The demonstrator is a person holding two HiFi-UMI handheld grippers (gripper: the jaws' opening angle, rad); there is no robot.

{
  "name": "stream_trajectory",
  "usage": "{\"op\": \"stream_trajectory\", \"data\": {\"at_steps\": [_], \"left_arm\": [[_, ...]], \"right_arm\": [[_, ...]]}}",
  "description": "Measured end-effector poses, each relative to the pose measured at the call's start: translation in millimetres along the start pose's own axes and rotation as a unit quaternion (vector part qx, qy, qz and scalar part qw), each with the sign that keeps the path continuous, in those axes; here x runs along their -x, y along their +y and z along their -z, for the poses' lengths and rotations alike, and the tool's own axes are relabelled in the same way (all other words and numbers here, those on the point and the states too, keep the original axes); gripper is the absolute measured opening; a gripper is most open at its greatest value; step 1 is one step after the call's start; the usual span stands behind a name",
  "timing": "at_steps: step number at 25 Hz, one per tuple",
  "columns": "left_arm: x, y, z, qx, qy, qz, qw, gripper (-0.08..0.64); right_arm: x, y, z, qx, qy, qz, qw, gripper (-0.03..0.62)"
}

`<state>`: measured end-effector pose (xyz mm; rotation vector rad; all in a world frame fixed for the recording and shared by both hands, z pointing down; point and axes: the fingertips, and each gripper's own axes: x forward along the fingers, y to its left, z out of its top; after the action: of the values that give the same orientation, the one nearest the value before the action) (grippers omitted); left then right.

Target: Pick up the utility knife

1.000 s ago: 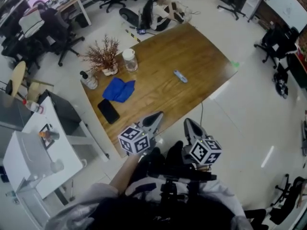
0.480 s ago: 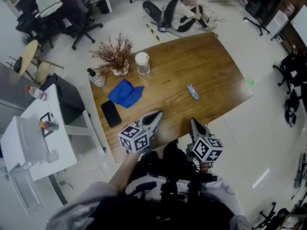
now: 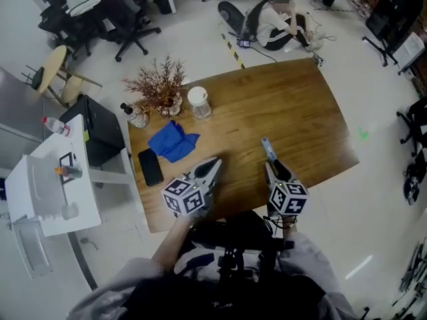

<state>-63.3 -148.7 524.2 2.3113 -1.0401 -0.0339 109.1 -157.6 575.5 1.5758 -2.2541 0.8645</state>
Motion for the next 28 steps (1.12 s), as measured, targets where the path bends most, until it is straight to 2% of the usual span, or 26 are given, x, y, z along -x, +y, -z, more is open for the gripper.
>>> {"op": "stream_trajectory", "data": {"at_steps": [4, 7, 10, 14, 16, 20, 24, 28], "left_arm": [[-3, 10, -5, 0.005, -0.006, -0.028, 0.9996, 0.005], [-2, 18, -6, 0.009, -0.008, -0.05, 0.9987, 0.005], [-2, 22, -7, 0.012, -0.011, -0.065, 0.9977, 0.005], [-3, 25, -9, 0.013, -0.013, -0.075, 0.997, 0.005], [-3, 27, -10, 0.011, -0.014, -0.079, 0.9967, 0.005], [-2, 32, -11, 0.008, -0.017, -0.084, 0.9963, 0.005], [-6, 34, -12, 0.003, -0.017, -0.082, 0.9965, 0.005], [-12, 29, -16, -0.005, -0.015, -0.069, 0.9975, 0.005]], "right_arm": [[-34, -25, -1, 0.043, 0.023, 0.009, 0.999, 0.198], [-63, -37, 9, 0.071, 0.065, 0.005, 0.995, 0.209], [-85, -45, 24, 0.08, 0.107, 0.0, 0.991, 0.209], [-101, -54, 37, 0.088, 0.136, 0.004, 0.987, 0.209], [-105, -57, 37, 0.111, 0.139, 0.016, 0.984, 0.206], [-105, -55, 38, 0.168, 0.14, 0.033, 0.975, 0.156], [-106, -52, 34, 0.143, 0.152, 0.029, 0.978, 0.153], [-100, -55, 32, 0.052, 0.134, 0.028, 0.989, 0.152]]}}
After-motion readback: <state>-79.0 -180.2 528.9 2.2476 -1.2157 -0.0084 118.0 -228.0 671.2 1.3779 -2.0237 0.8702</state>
